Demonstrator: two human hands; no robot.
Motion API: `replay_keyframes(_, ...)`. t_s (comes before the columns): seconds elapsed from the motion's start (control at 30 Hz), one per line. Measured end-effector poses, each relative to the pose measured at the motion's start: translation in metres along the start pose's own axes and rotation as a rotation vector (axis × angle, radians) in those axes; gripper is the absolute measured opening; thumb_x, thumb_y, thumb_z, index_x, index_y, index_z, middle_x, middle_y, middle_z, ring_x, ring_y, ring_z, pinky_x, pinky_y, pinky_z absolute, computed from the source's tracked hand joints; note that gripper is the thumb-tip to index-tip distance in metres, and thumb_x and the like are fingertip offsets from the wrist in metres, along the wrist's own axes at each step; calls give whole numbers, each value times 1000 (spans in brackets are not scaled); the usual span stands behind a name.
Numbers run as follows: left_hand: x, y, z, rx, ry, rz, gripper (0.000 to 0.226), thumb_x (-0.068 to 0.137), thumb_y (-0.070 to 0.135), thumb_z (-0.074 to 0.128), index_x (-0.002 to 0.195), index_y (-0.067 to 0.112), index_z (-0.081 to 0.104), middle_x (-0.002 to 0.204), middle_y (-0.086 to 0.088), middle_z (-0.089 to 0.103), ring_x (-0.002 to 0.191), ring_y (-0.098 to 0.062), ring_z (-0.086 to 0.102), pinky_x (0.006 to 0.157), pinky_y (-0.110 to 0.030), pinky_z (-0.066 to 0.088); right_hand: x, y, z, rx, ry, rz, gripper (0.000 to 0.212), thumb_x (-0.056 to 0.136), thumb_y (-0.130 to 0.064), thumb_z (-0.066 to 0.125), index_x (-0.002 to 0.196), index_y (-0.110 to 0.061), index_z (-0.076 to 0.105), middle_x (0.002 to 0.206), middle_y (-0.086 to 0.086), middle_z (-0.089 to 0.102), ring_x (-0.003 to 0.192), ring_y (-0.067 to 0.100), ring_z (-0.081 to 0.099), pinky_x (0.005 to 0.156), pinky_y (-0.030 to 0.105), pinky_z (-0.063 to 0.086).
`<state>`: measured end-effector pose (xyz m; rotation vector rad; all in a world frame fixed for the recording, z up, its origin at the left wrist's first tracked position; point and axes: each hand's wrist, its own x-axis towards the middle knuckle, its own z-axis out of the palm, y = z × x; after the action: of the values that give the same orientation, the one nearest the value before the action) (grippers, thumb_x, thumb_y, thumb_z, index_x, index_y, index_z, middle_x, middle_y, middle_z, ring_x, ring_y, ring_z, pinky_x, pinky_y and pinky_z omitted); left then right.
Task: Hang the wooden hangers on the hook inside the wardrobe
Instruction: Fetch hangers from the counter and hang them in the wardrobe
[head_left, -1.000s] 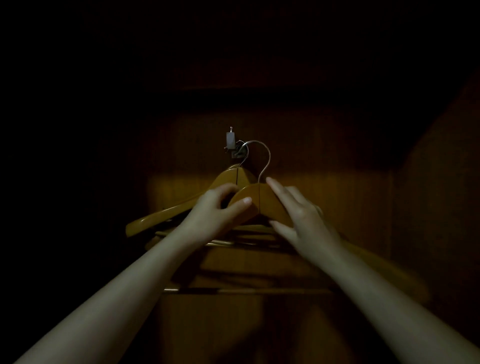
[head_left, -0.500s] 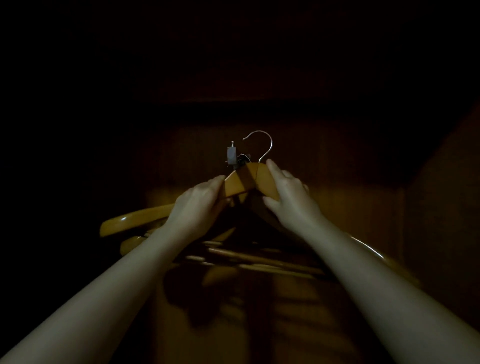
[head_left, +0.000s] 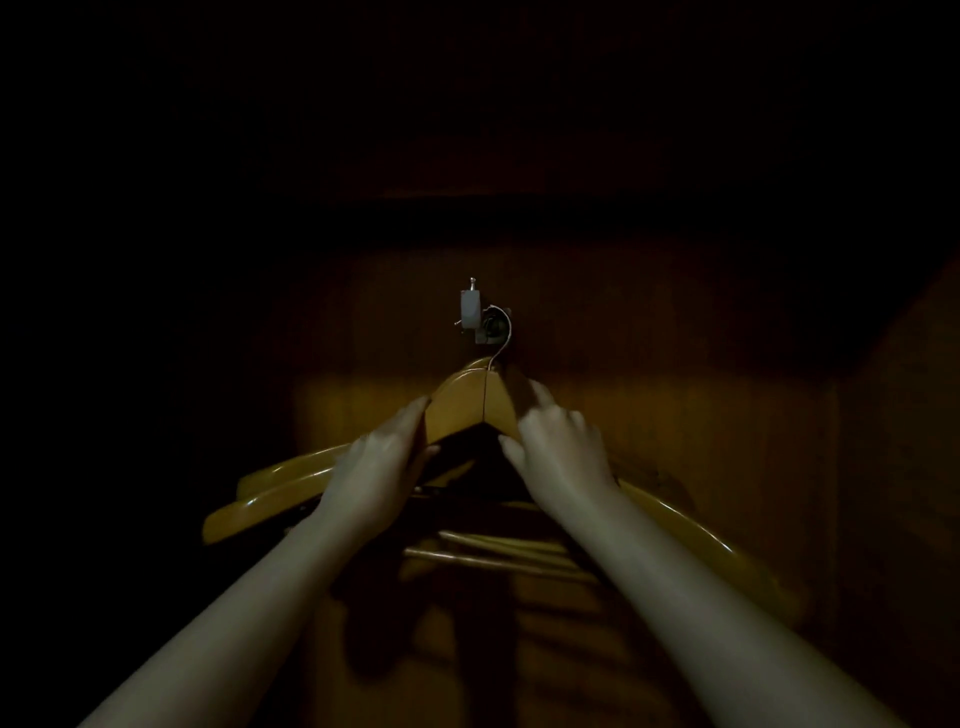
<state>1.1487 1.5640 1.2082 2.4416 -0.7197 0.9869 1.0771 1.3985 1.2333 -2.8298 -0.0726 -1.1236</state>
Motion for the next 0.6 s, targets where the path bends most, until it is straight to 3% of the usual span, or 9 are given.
replay_keyframes(0.1,1,-5,8,-7,42,-2,63,93,24,49,147,25,16,148,-7,37,131,-22,44,106,-37,41,-1,-1,4,-72,0,-7,31,95,-32,47,102,-5,60,155,9,21,115,29,55,86,37,48)
replay_keyframes(0.3,-2,-2,14,34,89,-31,60,95,25,46,147,23,16,153,-4,30,139,-21,31,114,-40,26,-6,-2,5,-89,52,-16,39,95,-36,44,119,-7,56,157,7,15,112,29,57,82,37,50)
replay_keyframes(0.5,-13,11,15,115,84,-134,59,97,27,38,148,22,10,157,-2,17,145,-18,14,119,-44,8,-15,6,3,-77,41,-57,37,94,-37,47,113,-6,54,157,10,12,130,29,41,98,40,43)
replay_keyframes(0.6,-28,21,15,120,121,-133,62,97,33,37,149,20,5,158,-2,12,146,-16,10,118,-40,6,-27,15,9,-39,109,-133,51,94,-35,45,137,-10,36,158,7,13,143,24,20,112,37,27)
